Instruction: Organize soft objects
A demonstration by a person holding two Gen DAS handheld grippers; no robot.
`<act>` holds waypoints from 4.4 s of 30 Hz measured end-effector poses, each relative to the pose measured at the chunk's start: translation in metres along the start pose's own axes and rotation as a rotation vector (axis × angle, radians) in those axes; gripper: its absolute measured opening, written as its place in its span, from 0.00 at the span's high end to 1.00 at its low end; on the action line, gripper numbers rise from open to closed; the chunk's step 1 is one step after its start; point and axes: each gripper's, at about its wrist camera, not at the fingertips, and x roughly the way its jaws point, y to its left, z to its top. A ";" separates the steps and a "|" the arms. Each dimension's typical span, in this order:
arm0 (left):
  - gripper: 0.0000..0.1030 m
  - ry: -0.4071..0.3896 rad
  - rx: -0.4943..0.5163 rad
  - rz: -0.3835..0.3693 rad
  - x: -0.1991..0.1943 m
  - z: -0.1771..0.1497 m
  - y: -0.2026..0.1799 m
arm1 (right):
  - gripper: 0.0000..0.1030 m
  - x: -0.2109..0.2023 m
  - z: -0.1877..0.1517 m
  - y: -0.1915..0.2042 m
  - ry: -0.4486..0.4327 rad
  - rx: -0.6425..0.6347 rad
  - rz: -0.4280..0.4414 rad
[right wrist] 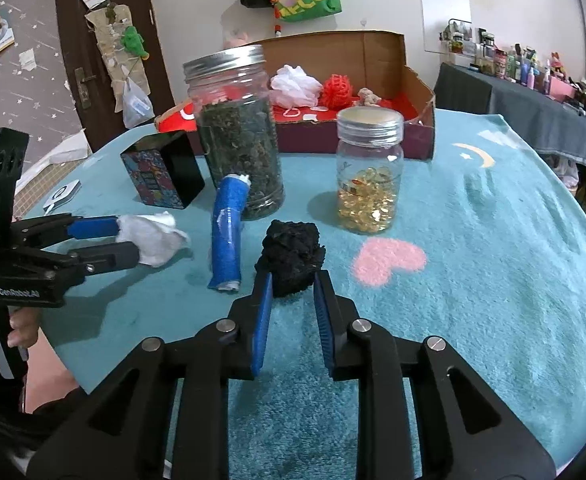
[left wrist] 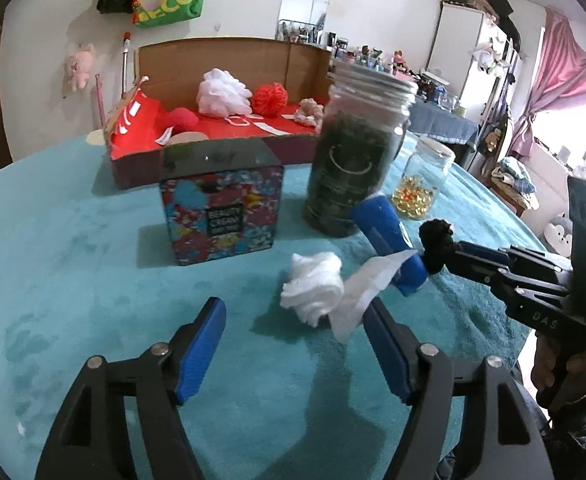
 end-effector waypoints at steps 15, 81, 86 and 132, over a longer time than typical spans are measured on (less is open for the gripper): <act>0.15 -0.001 -0.034 -0.062 0.001 0.019 0.008 | 0.31 -0.001 0.008 -0.005 -0.034 0.024 0.000; 0.89 0.067 -0.035 0.120 0.000 0.018 0.062 | 0.76 0.001 0.015 -0.051 0.017 0.102 -0.024; 0.89 0.110 -0.004 0.129 0.011 0.029 0.082 | 0.76 0.007 0.023 -0.073 0.062 0.155 0.015; 0.88 0.126 0.261 -0.175 0.070 0.179 0.078 | 0.76 0.090 0.188 -0.110 0.190 -0.036 0.418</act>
